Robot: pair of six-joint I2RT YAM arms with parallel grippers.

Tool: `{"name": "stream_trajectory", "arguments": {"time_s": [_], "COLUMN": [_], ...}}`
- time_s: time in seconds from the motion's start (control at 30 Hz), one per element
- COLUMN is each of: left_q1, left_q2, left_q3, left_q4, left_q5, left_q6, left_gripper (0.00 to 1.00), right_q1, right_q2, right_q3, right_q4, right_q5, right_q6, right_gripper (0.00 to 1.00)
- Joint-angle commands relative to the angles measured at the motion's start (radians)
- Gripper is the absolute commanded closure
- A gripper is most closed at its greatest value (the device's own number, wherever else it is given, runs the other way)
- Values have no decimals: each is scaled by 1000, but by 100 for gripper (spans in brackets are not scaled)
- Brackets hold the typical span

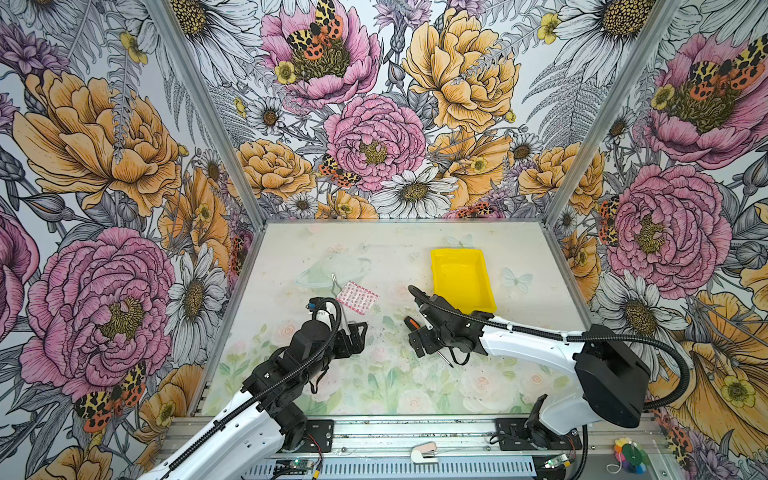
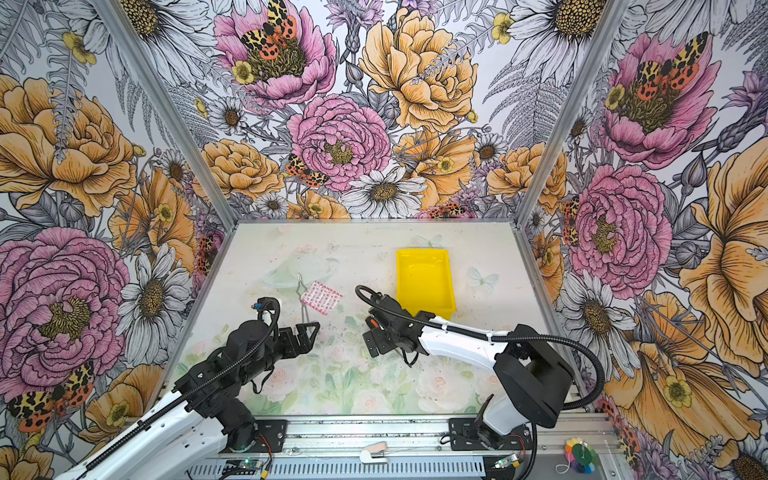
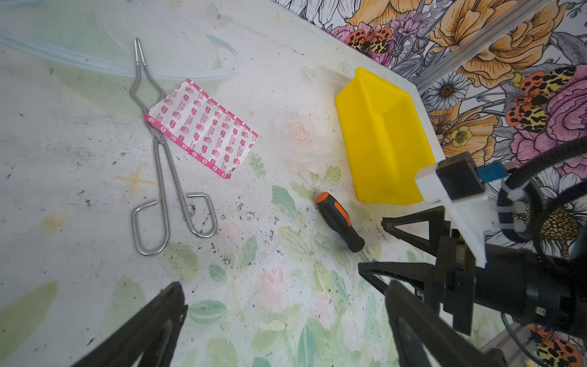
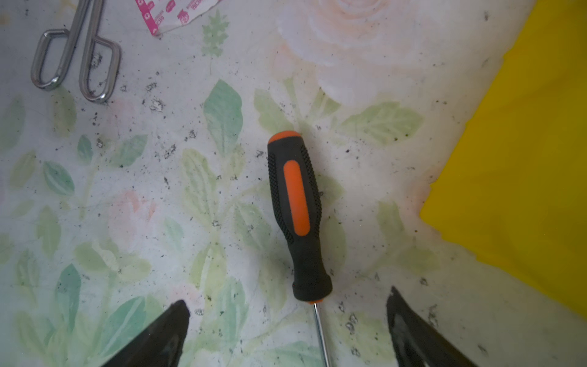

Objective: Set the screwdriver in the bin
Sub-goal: 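Lower the right gripper and close it on the orange-and-black screwdriver handle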

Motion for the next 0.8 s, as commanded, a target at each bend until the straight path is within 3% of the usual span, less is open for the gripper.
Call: {"name": "stream_trajectory", "arguments": {"time_s": [0.0,0.2,0.37,0.77], "left_q1": [23,32,41,89], "left_q2": [19,19,4,22], "left_q3": [35,16,9,4], "left_q4": [-8,-7,-8,-4], "left_q5": [19,14,10,34], "left_q6": [28,1,9,24], "left_gripper": [1,1,1,1], "right_q1": [4,4,4,4], "right_q2": [49,133,184,222], "right_q3": [44,66,80,95], "right_q4": [37,56,63,62], "right_q5": [5,-17,-26,-31], "right_q6": [-14,-9,-20,-36], "right_gripper": [4,11,25,78]}}
